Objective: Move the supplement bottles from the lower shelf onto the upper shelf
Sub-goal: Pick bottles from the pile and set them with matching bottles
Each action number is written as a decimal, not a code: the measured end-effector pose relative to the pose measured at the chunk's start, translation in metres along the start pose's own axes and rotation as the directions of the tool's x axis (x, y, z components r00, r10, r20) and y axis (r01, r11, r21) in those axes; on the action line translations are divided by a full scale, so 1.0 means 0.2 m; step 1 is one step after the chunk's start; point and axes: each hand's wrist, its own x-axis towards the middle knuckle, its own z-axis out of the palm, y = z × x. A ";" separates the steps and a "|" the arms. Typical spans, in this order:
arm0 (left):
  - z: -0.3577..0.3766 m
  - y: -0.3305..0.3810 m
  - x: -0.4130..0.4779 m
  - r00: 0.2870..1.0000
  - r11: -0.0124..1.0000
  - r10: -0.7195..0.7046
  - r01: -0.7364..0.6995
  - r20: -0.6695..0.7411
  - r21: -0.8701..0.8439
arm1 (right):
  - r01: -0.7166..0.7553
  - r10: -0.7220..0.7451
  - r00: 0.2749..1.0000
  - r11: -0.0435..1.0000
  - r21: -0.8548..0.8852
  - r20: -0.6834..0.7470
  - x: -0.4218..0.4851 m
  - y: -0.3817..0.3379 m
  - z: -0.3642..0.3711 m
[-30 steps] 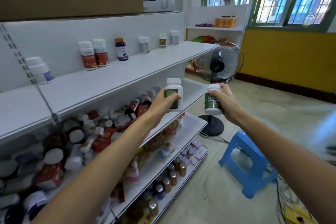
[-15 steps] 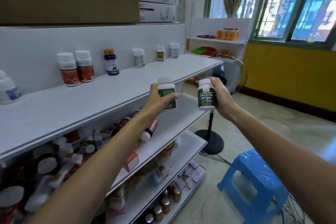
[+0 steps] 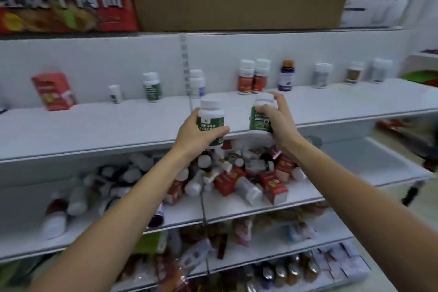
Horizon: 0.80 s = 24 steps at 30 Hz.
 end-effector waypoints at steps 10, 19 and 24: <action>-0.59 -0.09 0.22 0.993 0.997 -0.075 0.073 -0.089 -0.031 | -0.043 0.045 0.956 0.999 -0.013 0.289 0.29 0.07 0.61; -0.85 -0.24 0.56 0.999 0.981 0.002 0.006 -0.037 0.195 | 0.036 0.066 0.927 0.964 -0.264 0.370 0.59 0.23 0.88; -0.88 -0.30 0.72 0.999 0.958 -0.007 0.015 -0.031 0.286 | 0.114 0.041 0.942 0.894 -0.432 0.334 0.77 0.28 0.96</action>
